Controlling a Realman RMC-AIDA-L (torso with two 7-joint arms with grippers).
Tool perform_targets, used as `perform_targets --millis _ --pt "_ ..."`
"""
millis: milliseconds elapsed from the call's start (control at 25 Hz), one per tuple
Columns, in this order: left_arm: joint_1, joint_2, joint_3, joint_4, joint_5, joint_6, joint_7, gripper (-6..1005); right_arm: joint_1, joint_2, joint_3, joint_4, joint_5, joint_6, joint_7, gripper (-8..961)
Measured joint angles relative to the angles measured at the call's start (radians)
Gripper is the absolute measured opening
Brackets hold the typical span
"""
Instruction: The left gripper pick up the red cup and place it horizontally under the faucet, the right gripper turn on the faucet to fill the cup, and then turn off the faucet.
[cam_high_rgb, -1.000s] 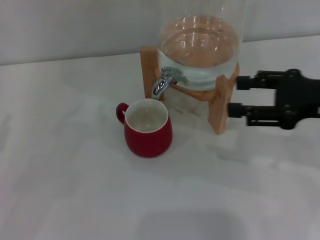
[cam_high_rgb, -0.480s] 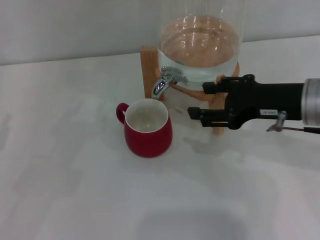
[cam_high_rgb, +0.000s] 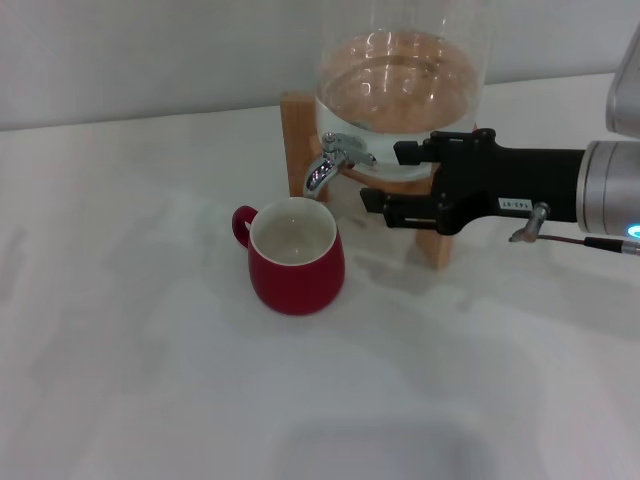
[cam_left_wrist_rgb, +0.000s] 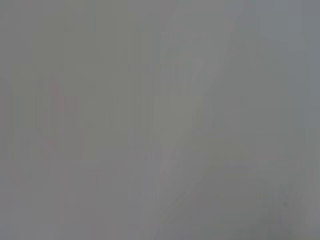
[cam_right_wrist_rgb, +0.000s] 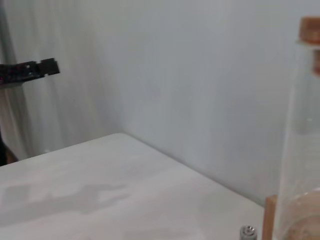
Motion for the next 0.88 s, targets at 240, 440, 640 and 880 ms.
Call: perform_targets --millis 240,440,640,880 --pt "0.001 -0.001 0.000 0.005 0.000 -0.001 -0.001 525 0.004 0.000 -0.032 -0.005 -0.001 -0.055 0.001 720" --pt "0.002 -0.001 0.002 0.018 0.000 -0.002 -0.001 529 0.005 0.000 -0.042 -0.006 -0.001 -0.057 0.001 720" --pt "0.003 -0.002 0.004 0.022 0.000 -0.002 -0.001 533 0.010 0.000 -0.060 -0.008 -0.011 -0.062 0.005 720" --pt "0.003 -0.003 0.006 0.022 0.000 -0.009 -0.001 537 0.020 0.000 -0.073 -0.013 -0.053 -0.092 0.037 720"
